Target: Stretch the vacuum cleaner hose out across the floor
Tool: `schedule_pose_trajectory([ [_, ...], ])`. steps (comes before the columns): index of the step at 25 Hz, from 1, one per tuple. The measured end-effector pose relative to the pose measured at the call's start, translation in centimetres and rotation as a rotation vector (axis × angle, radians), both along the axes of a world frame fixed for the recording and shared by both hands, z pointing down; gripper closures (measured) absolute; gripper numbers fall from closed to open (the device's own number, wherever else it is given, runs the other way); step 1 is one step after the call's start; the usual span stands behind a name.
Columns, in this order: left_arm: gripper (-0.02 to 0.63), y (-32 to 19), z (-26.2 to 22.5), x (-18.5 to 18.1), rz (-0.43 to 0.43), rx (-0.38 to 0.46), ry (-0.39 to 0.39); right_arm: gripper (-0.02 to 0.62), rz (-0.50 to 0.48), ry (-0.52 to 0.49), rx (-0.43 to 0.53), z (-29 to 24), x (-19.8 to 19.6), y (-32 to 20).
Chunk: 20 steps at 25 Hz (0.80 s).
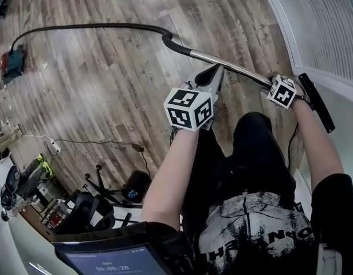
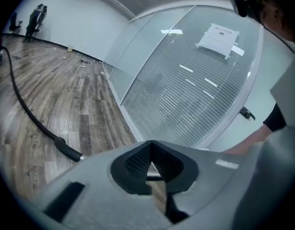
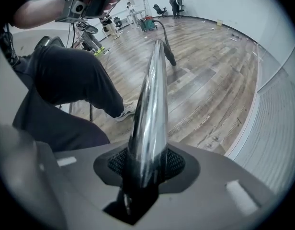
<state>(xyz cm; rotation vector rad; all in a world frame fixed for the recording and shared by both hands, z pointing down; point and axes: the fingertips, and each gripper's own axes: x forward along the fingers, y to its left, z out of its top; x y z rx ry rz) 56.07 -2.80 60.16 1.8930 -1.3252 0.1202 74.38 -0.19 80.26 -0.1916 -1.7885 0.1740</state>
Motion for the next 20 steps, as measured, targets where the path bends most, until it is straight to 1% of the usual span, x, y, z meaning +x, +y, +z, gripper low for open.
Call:
schedule_pose_trajectory([
  [4, 0.607, -1.1, 4.0, 0.5, 0.013, 0.046, 0.008, 0.455, 0.021, -0.033, 0.030, 7.0, 1.8, -0.3],
  [8, 0.607, -1.8, 8.9, 0.7, 0.052, 0.074, -0.048, 0.454, 0.009, -0.092, 0.081, 13.8, 2.5, -0.8],
  [10, 0.606, -2.0, 10.8, 1.0, 0.058, 0.092, -0.042, 0.454, 0.002, -0.114, 0.096, 17.3, 3.6, -0.6],
  [13, 0.607, -1.8, 12.4, 1.4, 0.041, 0.122, -0.032, 0.454, -0.018, -0.150, 0.121, 21.9, 5.1, -0.3],
  [17, 0.607, -1.0, 13.9, 2.7, 0.030, 0.135, -0.077, 0.454, -0.054, -0.184, 0.138, 26.5, 7.6, 0.5],
  [20, 0.606, -0.2, 14.9, 4.0, 0.025, 0.137, -0.114, 0.454, -0.056, -0.207, 0.138, 29.5, 9.0, 0.8],
])
